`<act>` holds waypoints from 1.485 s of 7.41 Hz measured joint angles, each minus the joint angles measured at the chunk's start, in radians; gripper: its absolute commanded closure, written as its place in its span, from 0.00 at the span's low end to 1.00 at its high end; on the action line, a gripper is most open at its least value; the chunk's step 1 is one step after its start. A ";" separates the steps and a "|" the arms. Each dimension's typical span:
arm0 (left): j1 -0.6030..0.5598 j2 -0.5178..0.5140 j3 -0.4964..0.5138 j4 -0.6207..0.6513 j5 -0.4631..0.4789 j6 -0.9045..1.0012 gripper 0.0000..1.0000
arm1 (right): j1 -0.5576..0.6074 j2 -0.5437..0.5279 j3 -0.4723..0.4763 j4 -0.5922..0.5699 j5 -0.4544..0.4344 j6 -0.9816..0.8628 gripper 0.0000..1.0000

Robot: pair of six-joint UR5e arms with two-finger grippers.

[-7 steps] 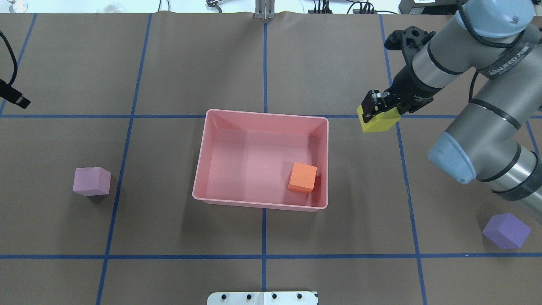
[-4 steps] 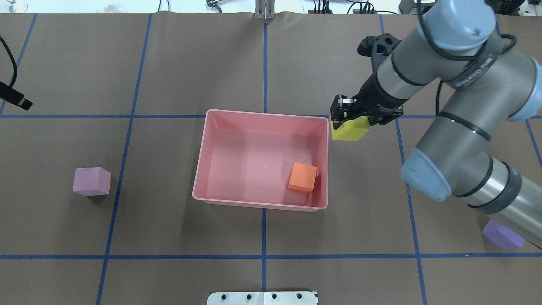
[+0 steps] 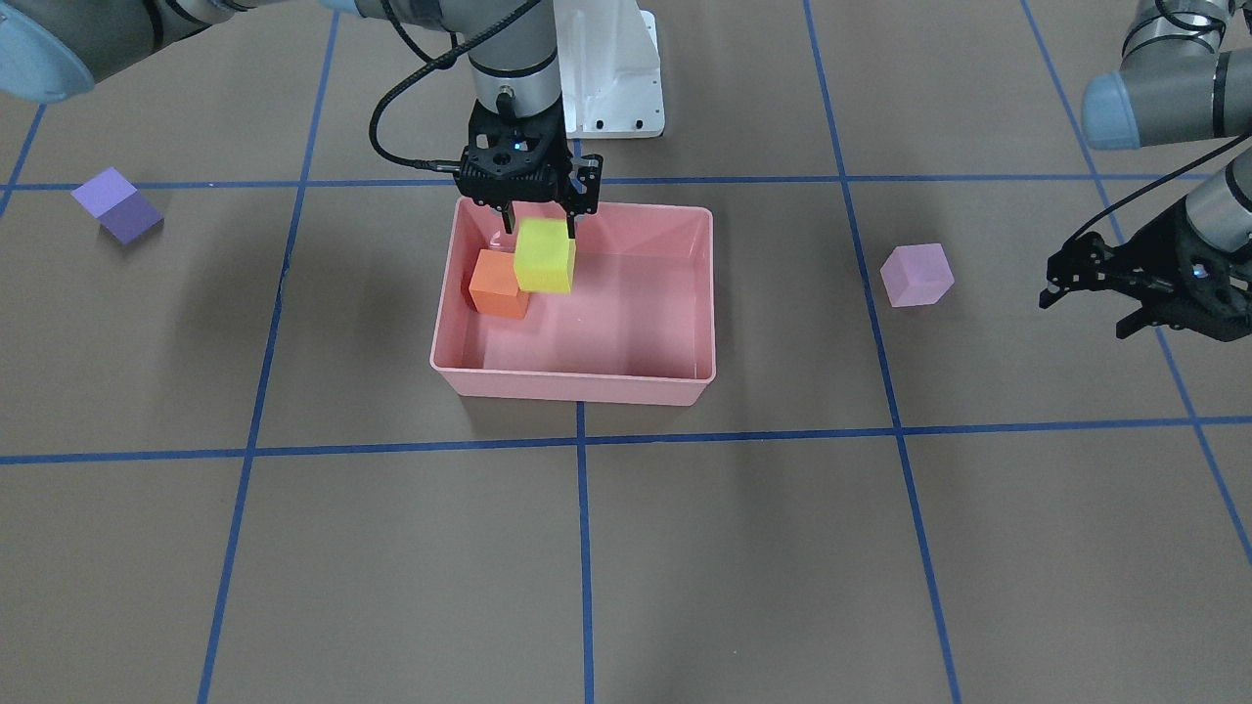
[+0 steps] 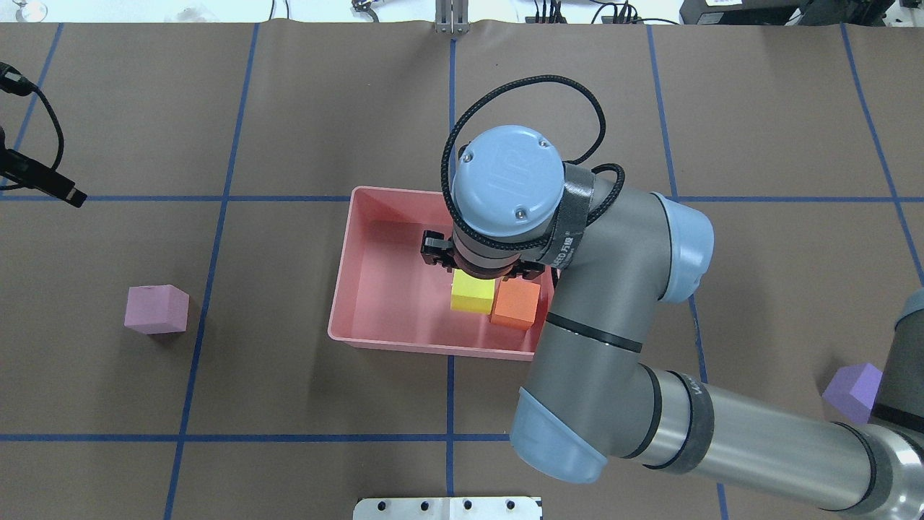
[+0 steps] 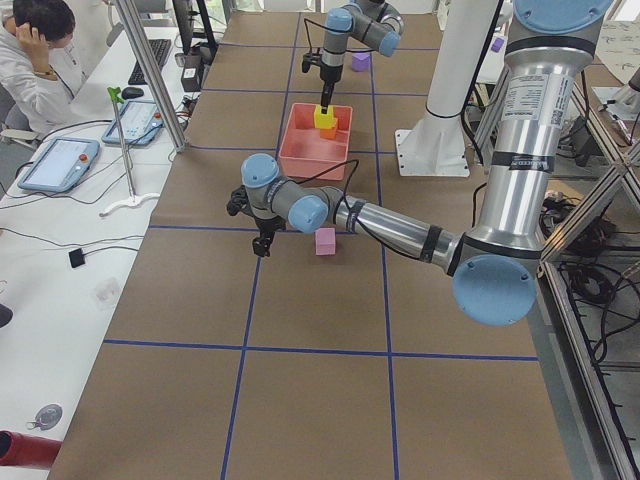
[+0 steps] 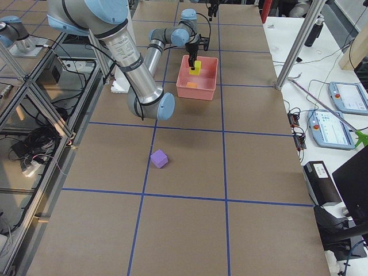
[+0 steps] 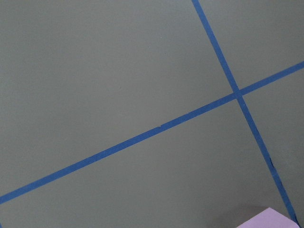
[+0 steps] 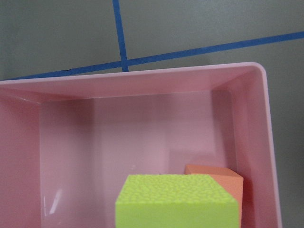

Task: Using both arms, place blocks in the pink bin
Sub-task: 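Release the yellow cube with the right gripper while the left gripper reaches the lilac cube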

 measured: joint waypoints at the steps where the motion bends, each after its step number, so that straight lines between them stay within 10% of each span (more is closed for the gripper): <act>1: 0.018 0.002 -0.001 -0.036 0.003 -0.070 0.00 | -0.008 0.005 -0.004 -0.007 -0.014 0.002 0.00; 6: 0.143 0.154 -0.041 -0.335 0.061 -0.525 0.00 | 0.119 -0.051 0.006 -0.014 0.086 -0.246 0.00; 11: 0.413 0.184 -0.148 -0.290 0.306 -0.806 0.00 | 0.380 -0.205 0.017 -0.003 0.283 -0.665 0.00</act>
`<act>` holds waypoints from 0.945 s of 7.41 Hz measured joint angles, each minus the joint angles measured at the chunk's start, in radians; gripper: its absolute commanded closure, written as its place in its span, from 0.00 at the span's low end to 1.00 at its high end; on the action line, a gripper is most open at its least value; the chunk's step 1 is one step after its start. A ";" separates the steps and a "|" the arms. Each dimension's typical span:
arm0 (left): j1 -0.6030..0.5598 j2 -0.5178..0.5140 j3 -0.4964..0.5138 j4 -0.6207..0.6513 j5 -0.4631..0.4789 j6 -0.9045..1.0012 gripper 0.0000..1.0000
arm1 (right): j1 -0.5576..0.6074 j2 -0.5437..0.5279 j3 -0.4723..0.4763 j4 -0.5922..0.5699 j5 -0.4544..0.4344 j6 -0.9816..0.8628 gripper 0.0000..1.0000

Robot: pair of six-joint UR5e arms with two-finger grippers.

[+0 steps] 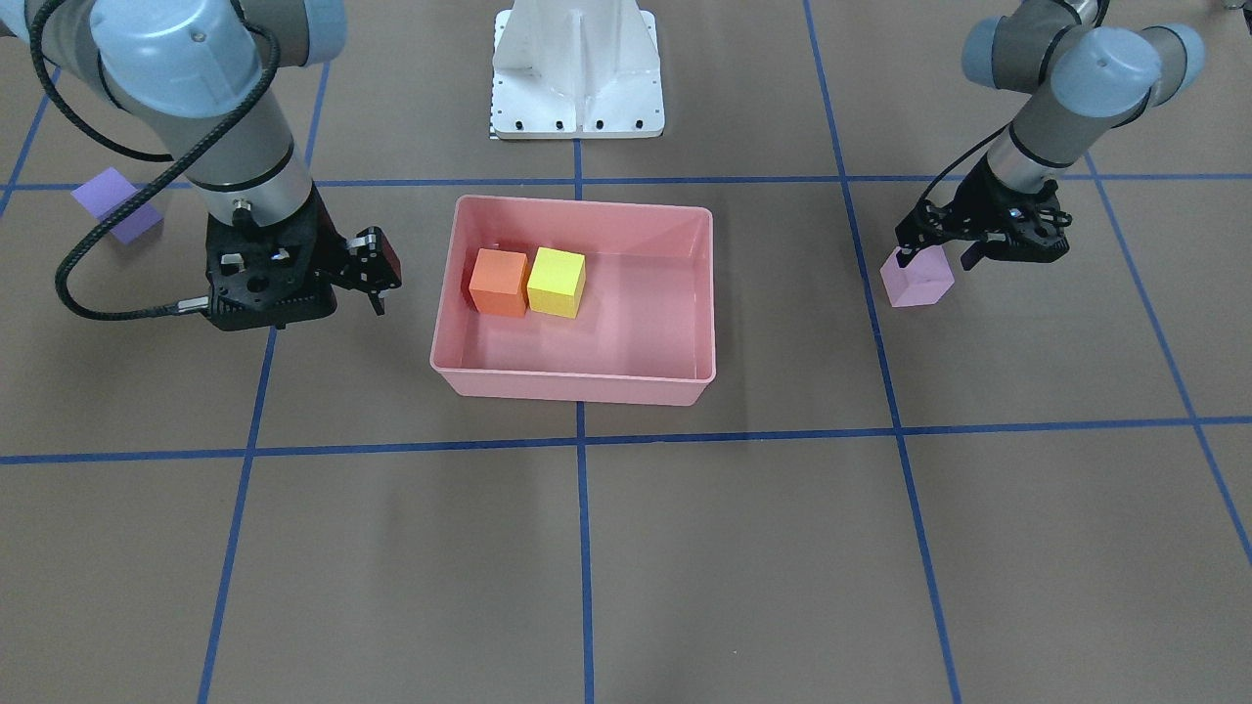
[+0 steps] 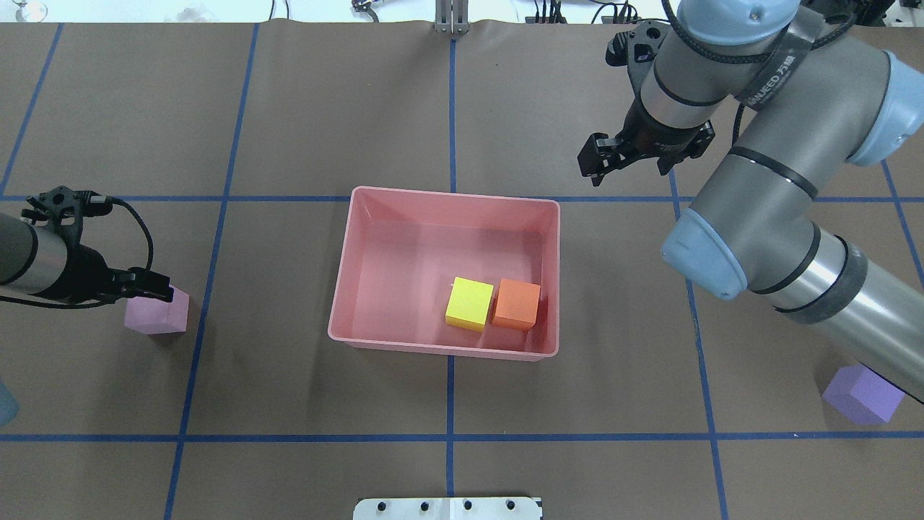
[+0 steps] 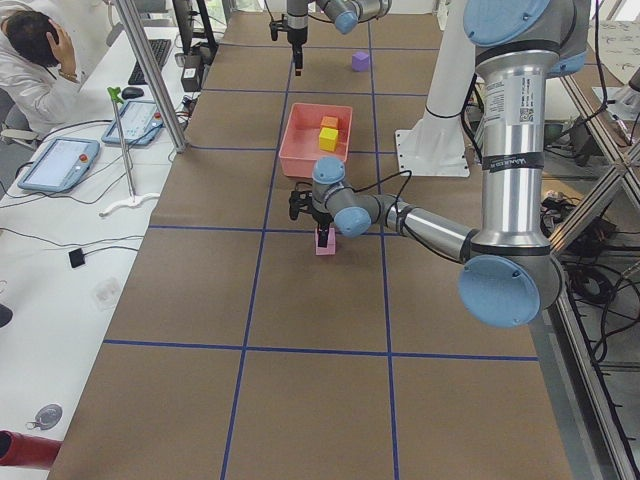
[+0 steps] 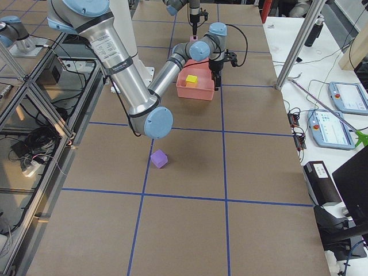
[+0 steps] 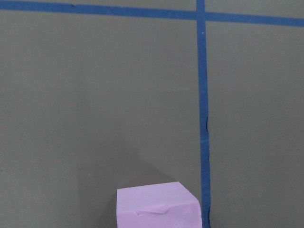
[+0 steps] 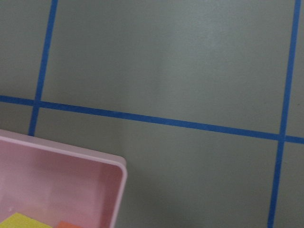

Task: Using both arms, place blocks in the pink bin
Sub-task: 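Release the yellow cube with the right gripper while the left gripper reaches the lilac cube, then grasp the lilac cube with the left gripper and carry it over the bin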

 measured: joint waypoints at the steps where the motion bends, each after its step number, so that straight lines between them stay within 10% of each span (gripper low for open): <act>1: 0.028 -0.001 -0.001 0.031 0.037 -0.004 0.00 | 0.009 -0.009 0.000 0.000 0.005 -0.015 0.00; 3: 0.067 -0.007 0.002 0.066 0.069 -0.006 0.01 | 0.013 -0.019 0.001 0.001 0.007 -0.027 0.00; 4: 0.078 -0.011 0.004 0.074 0.074 -0.007 0.24 | 0.017 -0.026 0.001 0.001 0.007 -0.042 0.00; 5: 0.087 -0.014 0.006 0.078 0.081 -0.007 0.70 | 0.023 -0.036 0.001 0.001 0.007 -0.067 0.00; 7: 0.095 -0.021 0.006 0.079 0.094 -0.005 0.99 | 0.042 -0.058 0.001 0.001 0.010 -0.118 0.00</act>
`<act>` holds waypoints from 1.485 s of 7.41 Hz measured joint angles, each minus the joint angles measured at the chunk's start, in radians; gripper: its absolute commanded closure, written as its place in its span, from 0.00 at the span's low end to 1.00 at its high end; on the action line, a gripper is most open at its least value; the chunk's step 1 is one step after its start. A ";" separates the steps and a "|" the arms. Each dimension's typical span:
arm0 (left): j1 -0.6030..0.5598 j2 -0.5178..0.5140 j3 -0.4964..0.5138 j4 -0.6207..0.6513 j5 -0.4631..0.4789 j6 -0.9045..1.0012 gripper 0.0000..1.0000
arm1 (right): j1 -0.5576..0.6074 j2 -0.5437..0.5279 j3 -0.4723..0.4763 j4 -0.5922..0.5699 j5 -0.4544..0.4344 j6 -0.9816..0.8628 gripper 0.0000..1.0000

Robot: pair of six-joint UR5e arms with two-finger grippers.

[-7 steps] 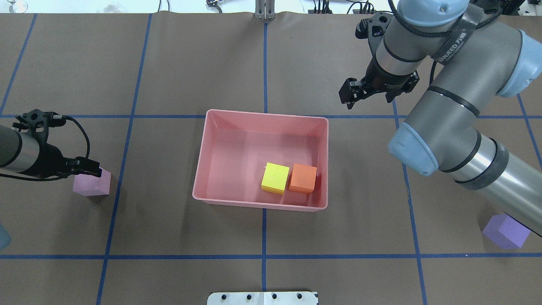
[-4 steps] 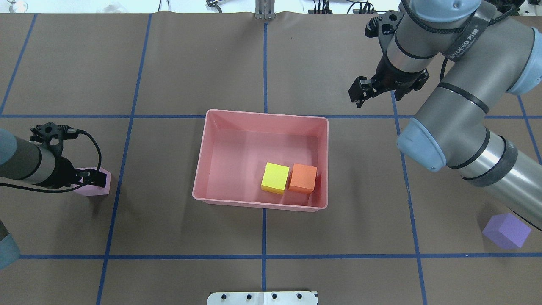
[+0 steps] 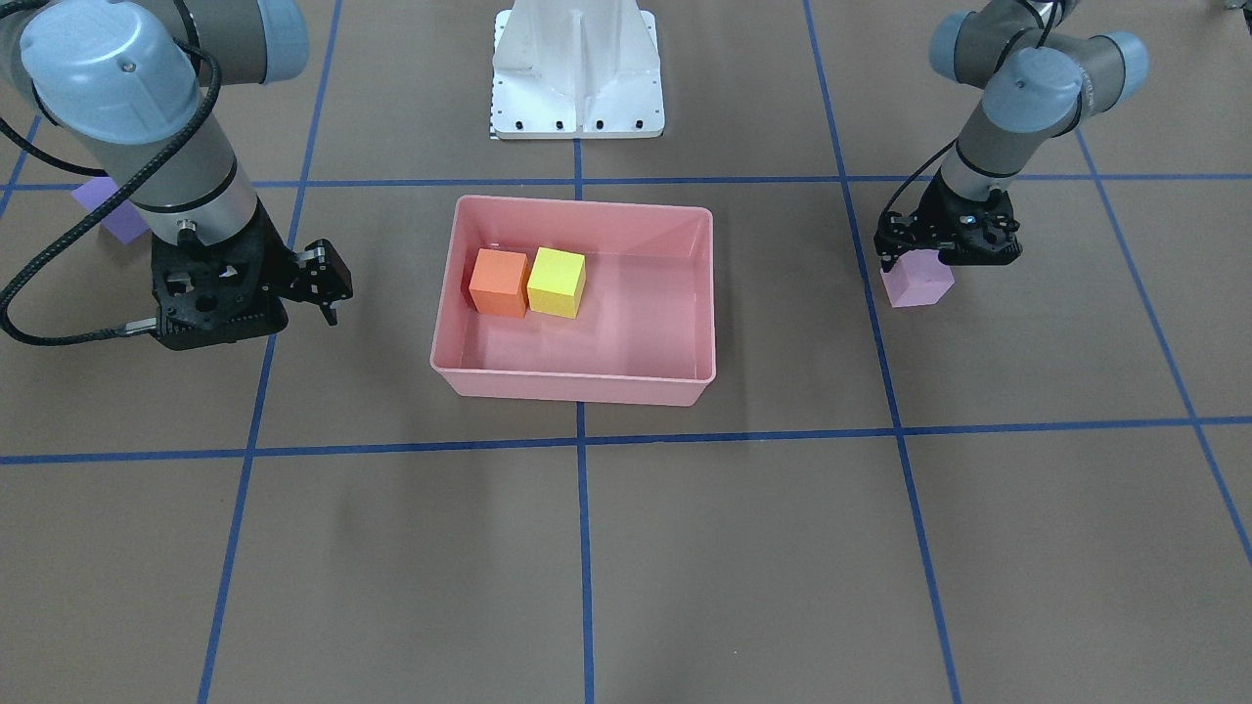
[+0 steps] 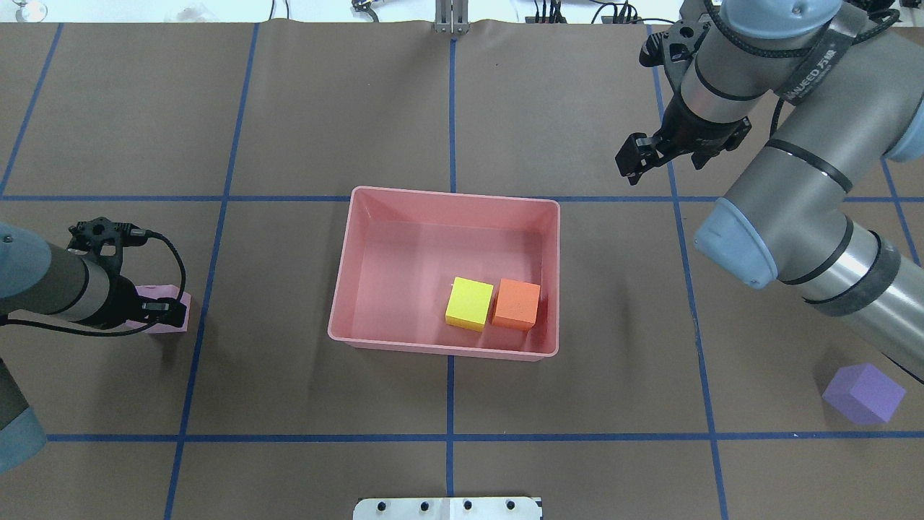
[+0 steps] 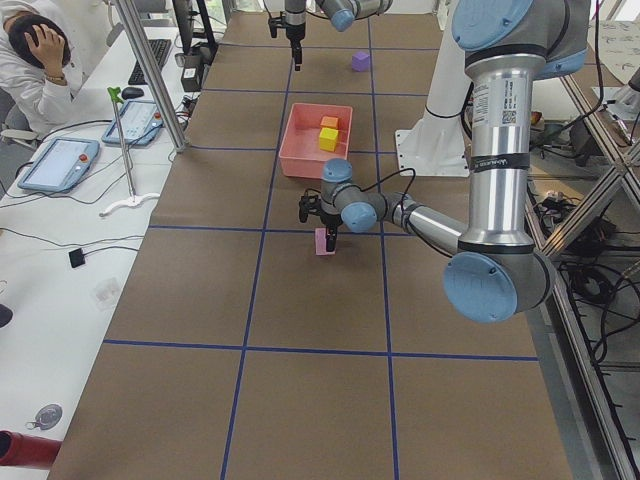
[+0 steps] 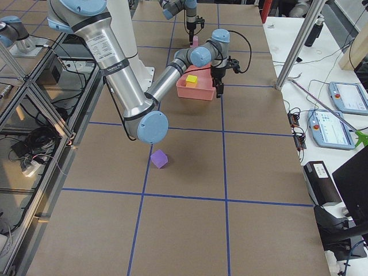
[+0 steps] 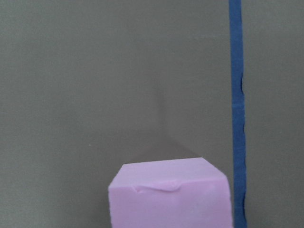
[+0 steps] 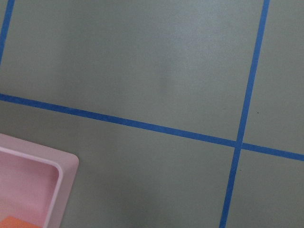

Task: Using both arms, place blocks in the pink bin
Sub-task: 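Grasp the lilac cube with the left gripper and carry it over the bin, then drop the lilac cube into the bin while the right gripper reaches the purple cube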

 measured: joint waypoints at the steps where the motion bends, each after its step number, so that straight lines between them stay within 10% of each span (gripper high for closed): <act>1: 0.001 -0.003 -0.011 0.003 -0.001 0.003 0.99 | 0.026 -0.022 0.005 0.000 0.020 -0.044 0.00; 4: -0.001 -0.122 -0.183 0.292 -0.053 0.005 0.96 | 0.122 -0.191 0.074 0.001 0.075 -0.257 0.00; 7: 0.012 -0.526 -0.207 0.719 -0.067 -0.008 0.82 | 0.183 -0.419 0.111 0.147 0.086 -0.405 0.00; 10: 0.064 -0.747 -0.054 0.785 -0.061 -0.015 0.01 | 0.190 -0.609 0.110 0.366 0.122 -0.420 0.00; 11: 0.074 -0.776 -0.026 0.785 -0.060 -0.012 0.00 | 0.190 -0.660 0.109 0.428 0.128 -0.420 0.00</act>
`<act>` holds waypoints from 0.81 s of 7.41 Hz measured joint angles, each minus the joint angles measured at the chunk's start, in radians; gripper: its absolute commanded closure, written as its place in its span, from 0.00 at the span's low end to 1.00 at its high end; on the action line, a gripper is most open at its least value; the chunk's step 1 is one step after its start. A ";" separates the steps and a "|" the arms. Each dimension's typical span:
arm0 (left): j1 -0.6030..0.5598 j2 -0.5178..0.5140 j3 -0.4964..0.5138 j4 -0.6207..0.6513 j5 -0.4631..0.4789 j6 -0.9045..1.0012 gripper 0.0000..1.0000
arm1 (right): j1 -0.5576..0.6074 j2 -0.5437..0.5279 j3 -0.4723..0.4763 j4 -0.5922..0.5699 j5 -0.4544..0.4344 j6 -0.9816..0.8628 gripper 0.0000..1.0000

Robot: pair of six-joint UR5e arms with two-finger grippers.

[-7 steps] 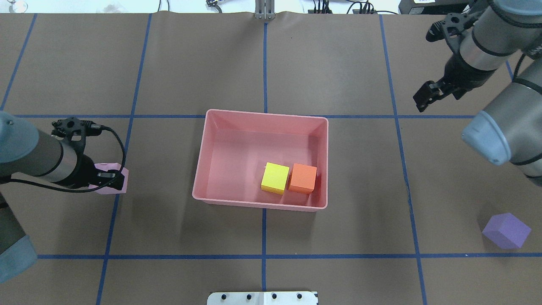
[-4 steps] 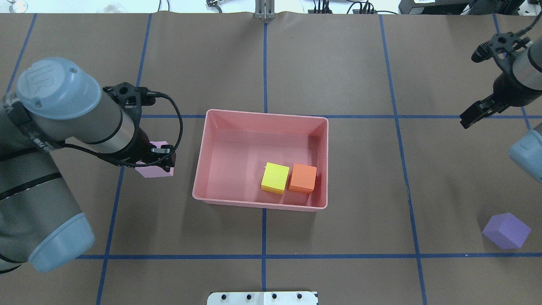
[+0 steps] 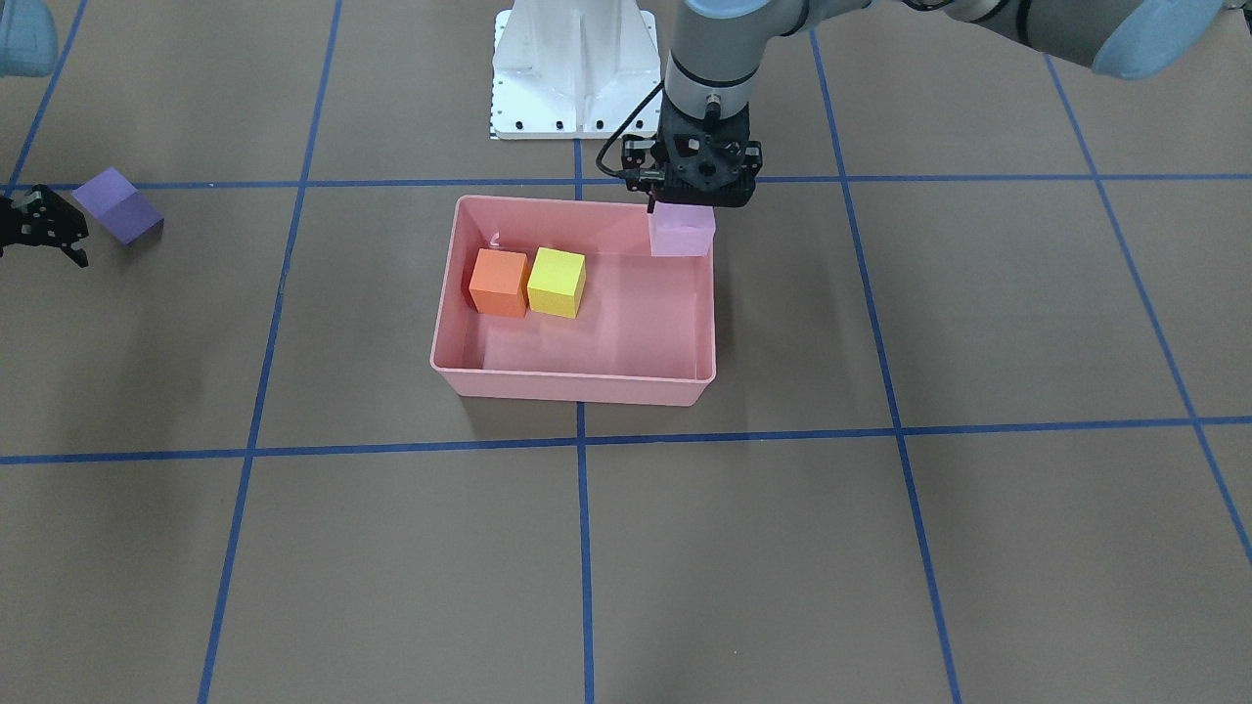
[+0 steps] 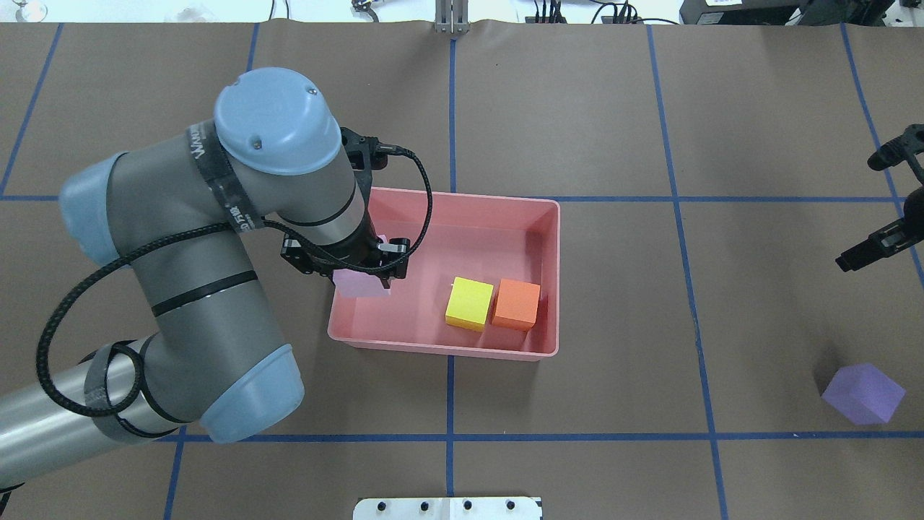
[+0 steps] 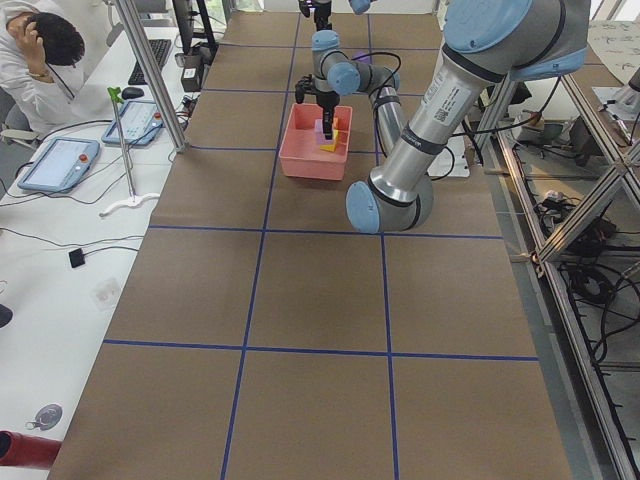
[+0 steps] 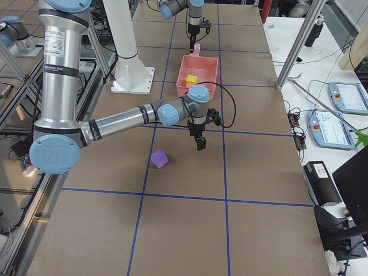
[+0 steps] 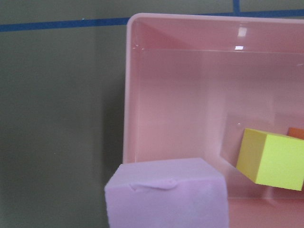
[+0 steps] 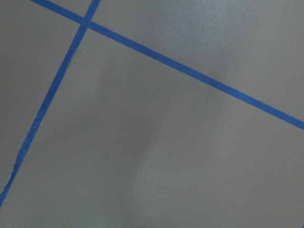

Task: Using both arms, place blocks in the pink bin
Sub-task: 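Drop the lilac cube into the bin while the right gripper reaches the purple cube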

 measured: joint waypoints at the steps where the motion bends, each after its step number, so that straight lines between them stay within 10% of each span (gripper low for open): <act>1: 0.003 -0.012 0.008 0.000 0.001 0.003 0.00 | 0.000 -0.041 0.002 0.044 0.002 0.001 0.00; 6: -0.092 0.099 -0.061 0.006 -0.006 0.241 0.00 | -0.005 -0.151 0.011 0.208 0.035 -0.003 0.00</act>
